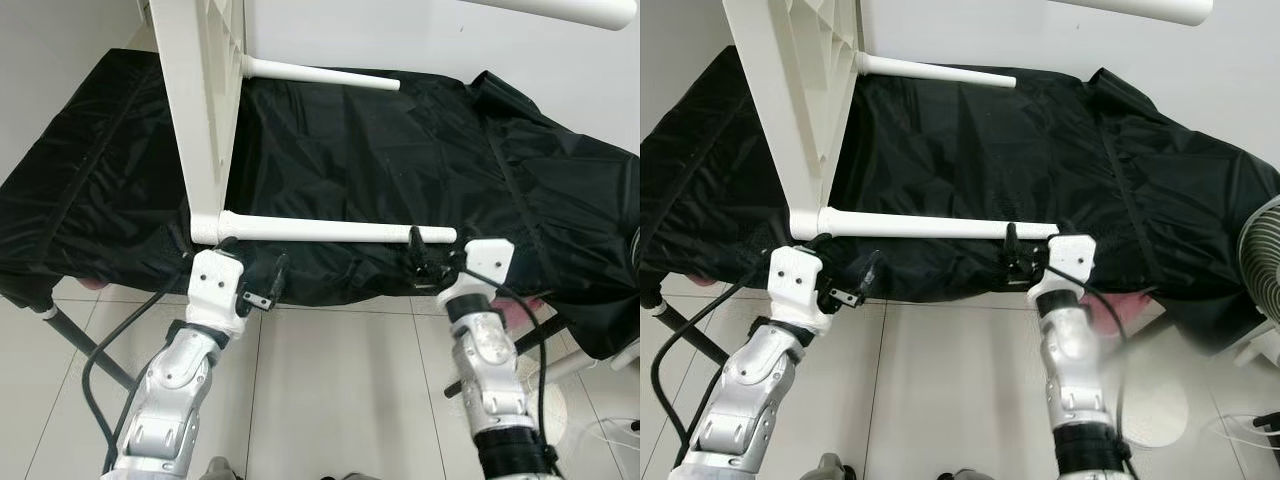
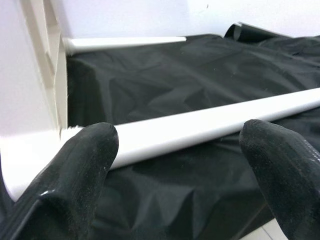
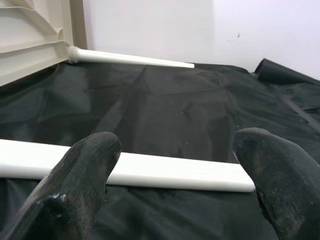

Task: Building children table

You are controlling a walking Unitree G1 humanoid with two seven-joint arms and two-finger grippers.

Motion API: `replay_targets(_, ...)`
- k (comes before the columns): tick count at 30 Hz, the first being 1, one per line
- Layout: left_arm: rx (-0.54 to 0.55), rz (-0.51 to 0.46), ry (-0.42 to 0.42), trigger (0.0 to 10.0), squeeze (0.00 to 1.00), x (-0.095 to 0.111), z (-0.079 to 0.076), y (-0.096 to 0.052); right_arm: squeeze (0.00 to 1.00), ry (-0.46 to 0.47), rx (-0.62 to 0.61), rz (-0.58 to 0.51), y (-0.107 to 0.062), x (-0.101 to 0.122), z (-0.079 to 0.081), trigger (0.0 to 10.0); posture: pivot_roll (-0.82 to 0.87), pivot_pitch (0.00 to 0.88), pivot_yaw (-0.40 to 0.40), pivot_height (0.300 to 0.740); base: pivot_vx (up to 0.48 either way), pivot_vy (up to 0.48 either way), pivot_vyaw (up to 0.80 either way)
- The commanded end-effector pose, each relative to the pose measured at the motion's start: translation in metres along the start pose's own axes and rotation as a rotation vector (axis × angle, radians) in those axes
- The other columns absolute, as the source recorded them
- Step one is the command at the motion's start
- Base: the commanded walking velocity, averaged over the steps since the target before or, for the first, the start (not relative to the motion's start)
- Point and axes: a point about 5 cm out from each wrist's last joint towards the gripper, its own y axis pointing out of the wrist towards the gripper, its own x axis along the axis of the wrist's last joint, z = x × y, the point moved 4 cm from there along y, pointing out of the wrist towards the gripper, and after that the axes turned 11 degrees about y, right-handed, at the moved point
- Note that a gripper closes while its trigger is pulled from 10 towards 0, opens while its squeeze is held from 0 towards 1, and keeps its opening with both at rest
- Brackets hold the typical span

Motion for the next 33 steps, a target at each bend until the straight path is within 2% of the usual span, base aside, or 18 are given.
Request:
replay_targets(1, 0.104, 0.035, 0.009, 10.0, 0.00, -0.008, 0.009, 0.000, 0.00, -0.003, -0.018, -0.001, -0.004, -0.001, -0.002, 10.0, 0.01, 0.092, -0.067, 0.740, 0.000, -0.307, 0.00)
replay_targets(3, 0.114, 0.047, 0.043, 10.0, 0.00, -0.013, 0.015, 0.005, 0.00, 0.003, -0.024, 0.004, -0.003, -0.004, -0.001, 10.0, 0.02, 0.092, -0.068, 0.740, 0.000, -0.304, 0.00)
replay_targets(18, 0.153, 0.050, 0.045, 10.0, 0.00, -0.016, 0.022, 0.010, 0.00, -0.010, -0.039, 0.005, 0.001, -0.002, -0.005, 10.0, 0.02, 0.096, -0.077, 0.740, 0.000, -0.304, 0.00)
replay_targets(25, 0.237, 0.077, 0.041, 10.0, 0.00, -0.020, 0.032, 0.012, 0.00, -0.015, -0.016, 0.011, 0.004, -0.003, -0.002, 10.0, 0.02, 0.102, -0.084, 0.740, 0.000, 0.000, 0.00)
replay_targets(30, 0.246, 0.113, 0.025, 10.0, 0.00, -0.026, 0.034, 0.012, 0.00, -0.013, -0.010, 0.010, 0.004, -0.002, -0.002, 10.0, 0.01, 0.106, -0.091, 0.740, 0.000, 0.000, 0.00)
replay_targets(33, 0.213, 0.113, 0.027, 10.0, 0.00, -0.029, 0.033, 0.011, 0.00, -0.026, -0.003, 0.014, 0.004, -0.002, -0.001, 10.0, 0.00, 0.106, -0.094, 0.740, 0.000, 0.000, 0.00)
